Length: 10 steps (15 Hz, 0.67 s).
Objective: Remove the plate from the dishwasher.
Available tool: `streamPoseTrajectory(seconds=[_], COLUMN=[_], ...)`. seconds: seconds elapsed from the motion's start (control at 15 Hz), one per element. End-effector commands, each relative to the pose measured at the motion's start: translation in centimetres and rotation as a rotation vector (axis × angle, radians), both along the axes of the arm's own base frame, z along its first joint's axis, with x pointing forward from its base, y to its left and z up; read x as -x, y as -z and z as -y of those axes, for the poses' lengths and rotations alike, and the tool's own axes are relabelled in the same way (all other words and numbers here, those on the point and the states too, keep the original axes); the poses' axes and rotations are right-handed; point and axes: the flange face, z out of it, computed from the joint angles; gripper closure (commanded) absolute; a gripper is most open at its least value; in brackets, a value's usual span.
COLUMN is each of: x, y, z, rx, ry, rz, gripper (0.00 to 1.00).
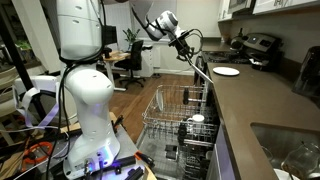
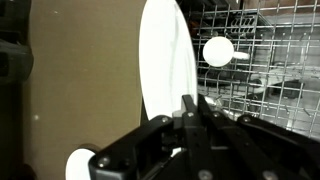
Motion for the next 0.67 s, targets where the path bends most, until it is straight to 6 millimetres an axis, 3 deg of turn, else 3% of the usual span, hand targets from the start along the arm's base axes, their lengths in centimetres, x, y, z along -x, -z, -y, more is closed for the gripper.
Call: streamPoseTrajectory(seconds=[0.0, 0.2, 0.6], x=[0.3, -0.1, -0.1], y=[-0.7, -0.1, 0.3], z=[0.0, 0.0, 0.3], rx=[0.038, 0.012, 0.025], ry=[0.002, 0.003, 0.003], rz=[0.043, 0.012, 0.024], gripper=[0.99, 0.94, 0.99])
